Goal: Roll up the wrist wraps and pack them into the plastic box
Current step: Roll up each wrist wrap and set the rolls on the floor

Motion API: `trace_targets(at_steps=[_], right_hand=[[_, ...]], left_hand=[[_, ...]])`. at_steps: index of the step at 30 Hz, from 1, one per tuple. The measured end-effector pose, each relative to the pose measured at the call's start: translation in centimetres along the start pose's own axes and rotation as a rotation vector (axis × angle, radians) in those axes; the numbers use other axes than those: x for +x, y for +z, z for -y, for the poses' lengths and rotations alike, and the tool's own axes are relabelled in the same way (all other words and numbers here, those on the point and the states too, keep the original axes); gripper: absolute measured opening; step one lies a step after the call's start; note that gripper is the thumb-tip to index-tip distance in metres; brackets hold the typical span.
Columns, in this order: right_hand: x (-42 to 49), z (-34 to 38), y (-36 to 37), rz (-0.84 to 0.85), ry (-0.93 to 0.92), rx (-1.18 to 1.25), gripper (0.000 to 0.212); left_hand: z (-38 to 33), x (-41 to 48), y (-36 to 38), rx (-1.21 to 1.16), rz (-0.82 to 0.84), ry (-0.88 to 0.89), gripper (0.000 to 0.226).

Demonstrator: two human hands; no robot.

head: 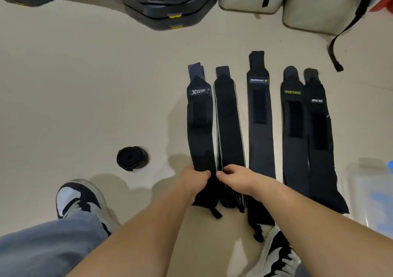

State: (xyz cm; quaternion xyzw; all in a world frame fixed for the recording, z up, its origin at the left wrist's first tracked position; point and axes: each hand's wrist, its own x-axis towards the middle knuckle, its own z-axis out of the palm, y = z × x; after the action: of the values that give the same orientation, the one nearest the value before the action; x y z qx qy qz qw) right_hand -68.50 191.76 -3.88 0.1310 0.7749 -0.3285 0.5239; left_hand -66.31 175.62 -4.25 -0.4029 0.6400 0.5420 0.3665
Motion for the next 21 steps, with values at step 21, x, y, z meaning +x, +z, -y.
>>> trace_targets(at_steps=[21], right_hand=[[-21.8,15.7,-3.1,-0.153,-0.285,0.887,0.047]], left_hand=[[-10.4,-26.5,-10.0,0.157,0.238,0.575,0.031]])
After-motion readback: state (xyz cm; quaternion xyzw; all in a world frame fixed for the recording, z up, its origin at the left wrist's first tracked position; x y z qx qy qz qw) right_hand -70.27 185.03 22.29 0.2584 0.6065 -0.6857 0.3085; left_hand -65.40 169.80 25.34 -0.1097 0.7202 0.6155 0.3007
